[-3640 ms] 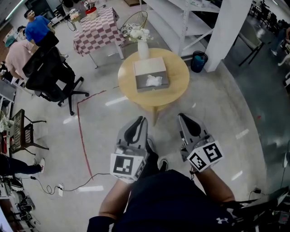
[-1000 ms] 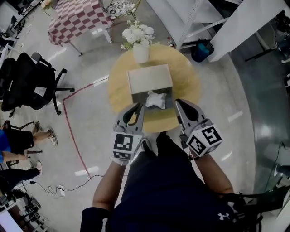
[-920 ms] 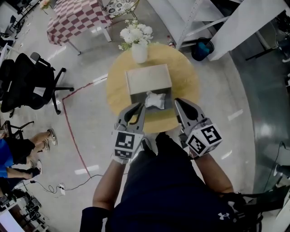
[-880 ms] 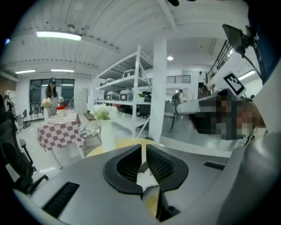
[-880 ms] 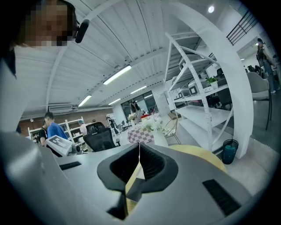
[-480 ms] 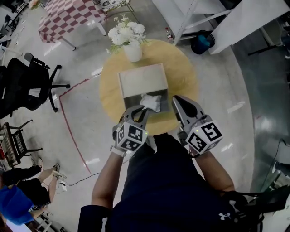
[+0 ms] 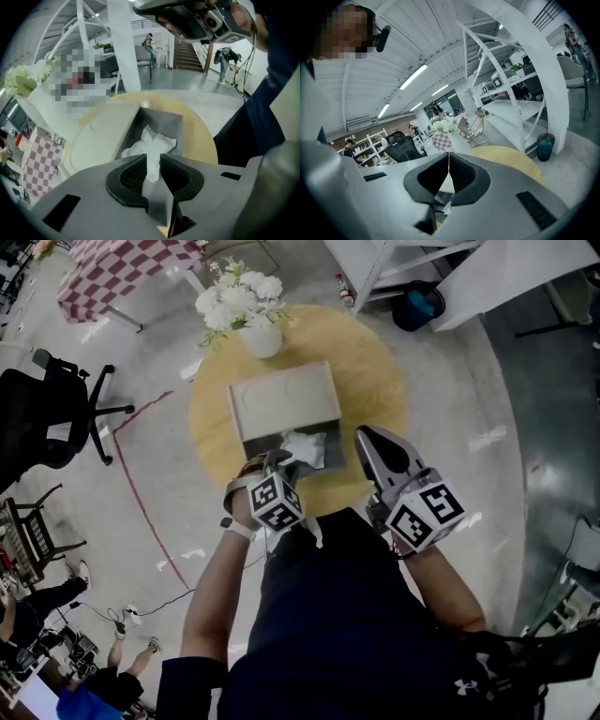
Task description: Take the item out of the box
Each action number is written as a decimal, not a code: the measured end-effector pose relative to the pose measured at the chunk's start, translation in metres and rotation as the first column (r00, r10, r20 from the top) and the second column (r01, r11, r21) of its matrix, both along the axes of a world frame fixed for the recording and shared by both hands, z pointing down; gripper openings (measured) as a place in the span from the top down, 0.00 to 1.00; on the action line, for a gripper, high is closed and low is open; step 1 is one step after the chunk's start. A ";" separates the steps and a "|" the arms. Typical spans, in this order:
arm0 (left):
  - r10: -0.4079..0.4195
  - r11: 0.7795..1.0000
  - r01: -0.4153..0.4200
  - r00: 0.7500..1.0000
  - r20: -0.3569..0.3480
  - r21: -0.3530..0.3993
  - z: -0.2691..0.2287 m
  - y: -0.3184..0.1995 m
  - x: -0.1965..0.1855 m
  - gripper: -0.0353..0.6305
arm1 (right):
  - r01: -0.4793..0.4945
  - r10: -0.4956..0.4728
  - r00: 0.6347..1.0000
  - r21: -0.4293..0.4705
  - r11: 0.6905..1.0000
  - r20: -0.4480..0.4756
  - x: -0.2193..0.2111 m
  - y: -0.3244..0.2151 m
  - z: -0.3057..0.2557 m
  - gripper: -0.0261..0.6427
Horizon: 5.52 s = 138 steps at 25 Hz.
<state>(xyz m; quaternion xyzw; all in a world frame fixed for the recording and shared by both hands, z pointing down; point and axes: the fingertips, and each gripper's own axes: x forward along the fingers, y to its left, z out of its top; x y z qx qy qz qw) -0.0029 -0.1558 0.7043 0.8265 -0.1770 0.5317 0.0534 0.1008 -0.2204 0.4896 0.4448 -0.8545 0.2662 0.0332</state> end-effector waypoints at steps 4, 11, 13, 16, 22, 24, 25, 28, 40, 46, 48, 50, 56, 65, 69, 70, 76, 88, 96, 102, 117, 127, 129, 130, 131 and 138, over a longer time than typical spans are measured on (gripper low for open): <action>0.094 0.995 -0.092 0.994 0.054 -0.046 0.021 0.003 0.007 0.80 | -0.003 0.003 1.000 -0.019 1.000 0.011 0.002 -0.004 0.008 0.94; 0.159 0.983 -0.146 0.980 0.120 -0.112 0.045 0.004 0.010 0.80 | -0.028 0.030 0.999 -0.042 0.999 0.027 0.012 -0.010 0.015 0.94; 0.162 0.981 -0.146 0.978 0.130 -0.127 0.051 0.004 0.009 0.81 | -0.035 0.037 0.999 -0.046 0.998 0.035 0.014 -0.010 0.016 0.94; 0.170 0.979 -0.151 0.975 0.140 -0.139 0.056 0.004 0.008 0.83 | -0.046 0.048 0.998 -0.053 0.998 0.040 0.018 -0.010 0.016 0.94; 0.190 0.977 -0.173 0.972 0.138 -0.127 0.055 0.001 0.009 0.89 | -0.064 0.066 0.997 -0.055 0.996 0.041 0.023 -0.011 0.014 0.94; 0.190 0.977 -0.174 0.973 0.129 -0.120 0.053 0.001 0.009 0.91 | -0.066 0.068 0.997 -0.054 0.996 0.043 0.022 -0.010 0.013 0.94; 0.187 0.978 -0.173 0.975 0.123 -0.116 0.051 0.001 0.009 0.92 | -0.066 0.069 0.997 -0.055 0.996 0.045 0.022 -0.010 0.013 0.94; 0.170 0.981 -0.158 0.980 0.103 -0.112 0.046 0.001 0.010 0.92 | -0.067 0.070 0.996 -0.056 0.996 0.049 0.019 -0.008 0.011 0.94; 0.057 0.992 -0.056 0.998 0.006 -0.114 0.016 0.003 0.004 0.92 | -0.040 0.041 0.998 -0.022 0.999 0.041 0.000 0.003 -0.001 0.94; 0.027 0.996 -0.029 0.999 -0.032 -0.078 -0.008 0.011 0.001 0.92 | -0.023 0.023 0.999 -0.005 1.000 0.042 -0.010 0.014 -0.008 0.94; 0.017 0.998 -0.019 0.999 -0.041 -0.054 -0.017 0.012 -0.001 0.92 | -0.016 0.016 0.999 0.004 1.000 0.045 -0.013 0.016 -0.012 0.94; 0.002 1.000 -0.004 0.999 -0.051 -0.031 -0.026 0.012 -0.004 0.92 | -0.010 0.010 0.999 0.014 1.000 0.047 -0.017 0.018 -0.015 0.94; -0.059 0.998 0.060 0.994 -0.094 0.015 -0.056 0.015 -0.016 0.92 | -0.014 0.013 0.999 0.031 0.999 0.035 -0.021 0.022 -0.027 0.94; -0.144 0.978 0.167 0.973 -0.179 0.123 -0.114 0.010 -0.031 0.92 | -0.001 0.001 1.000 0.096 0.995 0.003 -0.029 0.023 -0.055 0.94; -0.174 0.960 0.220 0.954 -0.244 0.174 -0.141 0.007 -0.035 0.92 | -0.002 0.003 1.000 0.137 0.991 -0.007 -0.031 0.021 -0.067 0.94; -0.186 0.955 0.239 0.944 -0.273 0.175 -0.148 0.007 -0.036 0.92 | -0.003 0.004 1.000 0.145 0.989 -0.010 -0.030 0.021 -0.071 0.94; -0.239 0.932 0.328 0.874 -0.424 0.152 -0.187 0.005 -0.037 0.92 | -0.016 0.023 0.999 0.190 0.982 -0.032 -0.023 0.020 -0.091 0.94; -0.174 0.884 0.395 0.777 -0.606 0.252 -0.281 0.001 -0.040 0.92 | -0.075 0.058 0.997 0.343 0.936 0.058 -0.024 0.024 -0.151 0.94; -0.142 0.834 0.455 0.723 -0.676 0.312 -0.329 0.002 -0.055 0.92 | -0.082 0.055 0.995 0.402 0.912 0.080 -0.029 0.026 -0.179 0.94; -0.103 0.803 0.480 0.697 -0.710 0.354 -0.355 0.006 -0.062 0.92 | -0.085 0.059 0.995 0.394 0.915 0.078 -0.034 0.028 -0.187 0.94; -0.027 0.688 0.607 0.569 -0.822 0.398 -0.411 0.004 -0.069 0.92 | -0.057 0.025 0.997 0.464 0.884 0.075 -0.037 0.036 -0.205 0.94; -0.025 0.641 0.673 0.499 -0.866 0.369 -0.422 0.006 -0.072 0.92 | -0.045 0.016 0.998 0.474 0.880 0.065 -0.033 0.042 -0.205 0.94; -0.023 0.631 0.681 0.494 -0.869 0.371 -0.424 0.007 -0.073 0.92 | -0.045 0.016 0.998 0.472 0.881 0.066 -0.032 0.043 -0.204 0.94; -0.024 0.628 0.685 0.492 -0.870 0.370 -0.425 0.008 -0.073 0.92 | -0.045 0.016 0.998 0.472 0.881 0.066 -0.032 0.043 -0.204 0.94; -0.025 0.626 0.688 0.489 -0.872 0.368 -0.425 0.008 -0.073 0.92 | -0.044 0.014 0.998 0.471 0.881 0.067 -0.032 0.043 -0.204 0.94; -0.033 0.624 0.702 0.463 -0.886 0.344 -0.423 0.009 -0.071 0.92 | -0.025 -0.007 0.998 0.472 0.881 0.065 -0.034 0.045 -0.203 0.94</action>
